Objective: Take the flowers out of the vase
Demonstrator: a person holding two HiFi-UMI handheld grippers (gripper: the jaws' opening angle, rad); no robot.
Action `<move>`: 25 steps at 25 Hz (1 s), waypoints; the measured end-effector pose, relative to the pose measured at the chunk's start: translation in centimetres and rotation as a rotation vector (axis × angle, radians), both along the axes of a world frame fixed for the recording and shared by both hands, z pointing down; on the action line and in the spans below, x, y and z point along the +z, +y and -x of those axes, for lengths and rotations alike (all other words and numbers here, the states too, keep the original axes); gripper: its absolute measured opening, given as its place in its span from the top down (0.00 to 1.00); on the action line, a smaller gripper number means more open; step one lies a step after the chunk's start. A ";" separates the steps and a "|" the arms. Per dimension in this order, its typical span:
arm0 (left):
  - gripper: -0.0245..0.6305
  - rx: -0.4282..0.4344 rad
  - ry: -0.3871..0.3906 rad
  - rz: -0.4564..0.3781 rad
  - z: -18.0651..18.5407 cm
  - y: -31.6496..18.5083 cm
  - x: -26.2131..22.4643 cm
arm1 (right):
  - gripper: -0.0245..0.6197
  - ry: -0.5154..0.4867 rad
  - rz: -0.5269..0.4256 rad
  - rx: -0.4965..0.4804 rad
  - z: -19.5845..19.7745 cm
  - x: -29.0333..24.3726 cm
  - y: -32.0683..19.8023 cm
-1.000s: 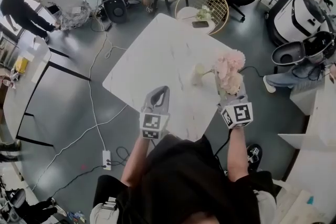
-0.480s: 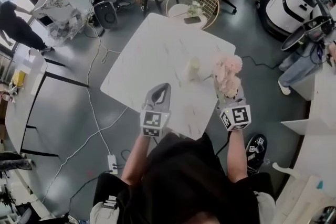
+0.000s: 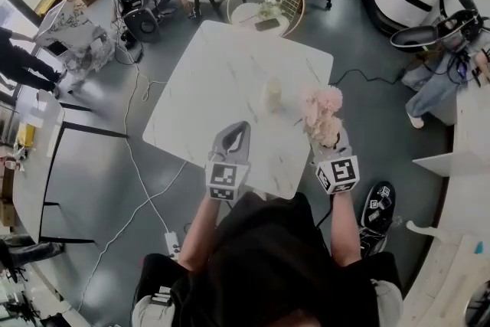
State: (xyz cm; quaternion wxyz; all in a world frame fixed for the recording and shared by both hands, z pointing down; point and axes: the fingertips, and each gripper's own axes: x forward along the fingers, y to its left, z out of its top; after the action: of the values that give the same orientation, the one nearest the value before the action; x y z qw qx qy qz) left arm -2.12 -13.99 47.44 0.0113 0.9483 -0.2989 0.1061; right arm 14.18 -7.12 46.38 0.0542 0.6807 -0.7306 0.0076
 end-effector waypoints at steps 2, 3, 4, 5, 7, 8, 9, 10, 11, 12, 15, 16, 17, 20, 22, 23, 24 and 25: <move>0.95 0.011 -0.004 0.001 -0.5 0.2 0.1 | 0.77 -0.008 0.010 0.005 -0.1 0.5 0.5; 0.95 0.017 -0.005 0.002 -0.7 0.4 0.1 | 0.77 -0.011 0.014 0.008 -0.1 0.7 0.7; 0.95 0.022 -0.006 0.002 -0.9 0.5 0.2 | 0.77 -0.014 0.017 0.012 -0.2 0.9 1.0; 0.95 0.027 -0.008 0.003 -1.1 0.6 0.2 | 0.77 -0.017 0.021 0.016 -0.3 1.1 1.3; 0.95 0.037 -0.009 0.008 -1.5 0.8 0.3 | 0.77 -0.022 0.028 0.025 -0.4 1.5 1.8; 0.95 0.042 -0.010 0.009 -1.7 0.9 0.4 | 0.77 -0.024 0.033 0.030 -0.4 1.7 2.1; 0.95 0.048 -0.012 0.009 -1.9 1.1 0.5 | 0.77 -0.025 0.037 0.035 -0.5 2.0 2.4; 0.95 0.054 -0.013 0.009 -2.2 1.2 0.6 | 0.77 -0.028 0.041 0.039 -0.7 2.3 2.7; 0.95 0.059 -0.014 0.009 -2.5 1.4 0.6 | 0.77 -0.031 0.045 0.043 -0.9 2.5 3.0; 0.95 0.065 -0.016 0.009 -2.8 1.5 0.6 | 0.77 -0.036 0.048 0.045 -1.0 2.7 3.2; 0.95 0.080 -0.024 0.010 -3.5 1.9 0.7 | 0.77 -0.047 0.061 0.053 -1.3 3.4 4.0; 0.95 0.083 -0.027 0.011 -3.6 2.0 0.8 | 0.77 -0.050 0.066 0.054 -1.3 3.6 4.2; 0.95 0.086 -0.030 0.013 -3.6 2.1 0.9 | 0.77 -0.054 0.069 0.055 -1.3 3.9 4.3; 0.95 0.091 -0.030 0.017 -4.0 2.1 1.0 | 0.77 -0.065 0.075 0.059 -1.2 4.3 4.6; 0.95 0.093 -0.030 0.018 -4.2 2.1 1.0 | 0.77 -0.070 0.076 0.061 -1.2 4.4 4.7; 0.95 0.094 -0.029 0.019 -4.3 2.1 1.0 | 0.77 -0.071 0.077 0.061 -1.2 4.4 4.7; 0.95 0.095 -0.029 0.019 -4.3 2.1 1.0 | 0.77 -0.071 0.077 0.062 -1.2 4.5 4.7; 0.95 0.096 -0.030 0.019 -4.4 2.1 1.1 | 0.77 -0.070 0.077 0.062 -1.2 4.5 4.7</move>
State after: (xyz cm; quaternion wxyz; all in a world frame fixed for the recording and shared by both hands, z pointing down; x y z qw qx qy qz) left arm 2.28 -11.87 48.49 0.0108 0.9597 -0.2524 0.1234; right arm 15.38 -2.40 50.90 0.0545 0.6996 -0.7098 0.0614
